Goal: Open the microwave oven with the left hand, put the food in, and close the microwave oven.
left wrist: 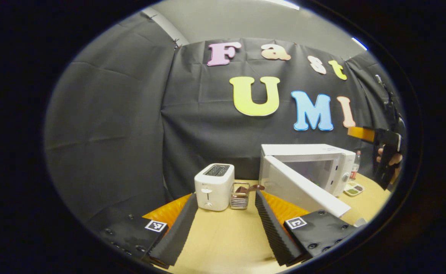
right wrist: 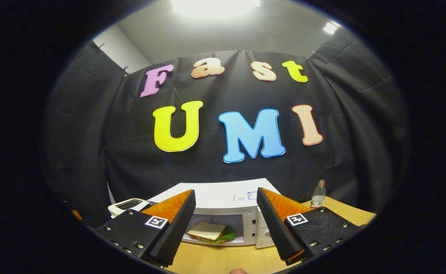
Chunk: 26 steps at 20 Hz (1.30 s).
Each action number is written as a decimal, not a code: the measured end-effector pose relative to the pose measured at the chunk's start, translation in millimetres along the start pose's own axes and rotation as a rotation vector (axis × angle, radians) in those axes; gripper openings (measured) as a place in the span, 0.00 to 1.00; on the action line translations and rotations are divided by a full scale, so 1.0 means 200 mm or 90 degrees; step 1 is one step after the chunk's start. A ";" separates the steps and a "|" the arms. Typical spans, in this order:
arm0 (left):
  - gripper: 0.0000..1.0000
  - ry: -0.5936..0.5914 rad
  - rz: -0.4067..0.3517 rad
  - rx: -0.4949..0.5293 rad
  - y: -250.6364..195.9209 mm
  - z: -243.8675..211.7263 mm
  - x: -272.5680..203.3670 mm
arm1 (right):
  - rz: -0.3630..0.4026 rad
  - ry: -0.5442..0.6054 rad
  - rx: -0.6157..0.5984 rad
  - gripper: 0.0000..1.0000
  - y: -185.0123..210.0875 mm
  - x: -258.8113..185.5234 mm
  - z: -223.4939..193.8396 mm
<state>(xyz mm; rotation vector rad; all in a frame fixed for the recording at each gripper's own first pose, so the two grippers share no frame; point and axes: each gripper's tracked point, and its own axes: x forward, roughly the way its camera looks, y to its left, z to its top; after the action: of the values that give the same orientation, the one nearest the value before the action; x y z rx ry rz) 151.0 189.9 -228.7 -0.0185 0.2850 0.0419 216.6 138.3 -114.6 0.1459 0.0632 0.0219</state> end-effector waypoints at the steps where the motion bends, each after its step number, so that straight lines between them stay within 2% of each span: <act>1: 1.00 0.004 -0.005 -0.003 -0.02 -0.03 -0.01 | 0.004 0.000 0.000 0.97 -0.01 -0.04 0.02; 3: 1.00 0.015 -0.012 -0.002 -0.08 -0.06 0.01 | 0.012 0.001 0.001 0.97 -0.04 -0.13 0.06; 5: 0.86 0.028 -0.014 0.006 -0.12 -0.11 0.01 | 0.012 0.001 0.003 0.97 -0.09 -0.21 0.10; 6: 0.85 0.034 -0.014 0.008 -0.14 -0.13 0.01 | 0.013 0.002 0.006 0.97 -0.12 -0.24 0.12; 8: 0.67 0.045 -0.005 0.008 -0.15 -0.18 -0.01 | 0.018 0.005 0.006 0.97 -0.17 -0.30 0.15; 12: 0.17 0.060 0.008 -0.001 -0.19 -0.25 -0.03 | 0.023 0.003 0.008 0.97 -0.24 -0.39 0.21; 13: 0.04 0.071 -0.010 -0.004 -0.23 -0.26 -0.05 | 0.024 0.002 0.010 0.97 -0.26 -0.40 0.22; 15: 0.14 0.088 -0.038 -0.008 -0.32 -0.30 -0.04 | 0.030 0.001 0.006 0.97 -0.27 -0.43 0.24; 17: 0.08 0.087 -0.046 0.004 -0.38 -0.31 -0.04 | 0.032 0.001 -0.001 0.97 -0.30 -0.45 0.25; 18: 0.07 0.088 -0.056 0.005 -0.42 -0.30 -0.05 | 0.031 0.001 -0.002 0.97 -0.31 -0.46 0.25; 19: 0.12 0.088 -0.068 0.003 -0.47 -0.30 -0.05 | 0.031 0.002 -0.002 0.97 -0.32 -0.46 0.26; 21: 0.03 0.096 -0.096 0.008 -0.57 -0.30 -0.05 | 0.028 0.006 -0.003 0.97 -0.35 -0.49 0.26; 22: 0.07 0.097 -0.109 0.010 -0.62 -0.31 -0.05 | 0.024 0.006 -0.004 0.97 -0.36 -0.50 0.27; 23: 0.07 0.095 -0.121 0.009 -0.67 -0.29 -0.03 | 0.019 0.006 -0.006 0.97 -0.38 -0.51 0.27; 24: 0.03 0.093 -0.135 0.009 -0.72 -0.29 -0.02 | 0.015 0.007 -0.008 0.97 -0.40 -0.53 0.28; 25: 0.07 0.092 -0.150 0.006 -0.77 -0.28 -0.02 | 0.009 0.009 -0.008 0.97 -0.42 -0.55 0.27; 26: 0.07 0.092 -0.168 0.005 -0.83 -0.27 -0.01 | 0.004 0.011 -0.009 0.97 -0.43 -0.56 0.27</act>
<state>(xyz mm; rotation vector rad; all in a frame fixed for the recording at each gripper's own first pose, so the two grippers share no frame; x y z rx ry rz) 141.8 23.1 -277.8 -0.0516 0.4245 -0.2231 109.0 42.2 -66.8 0.1318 0.0804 0.0296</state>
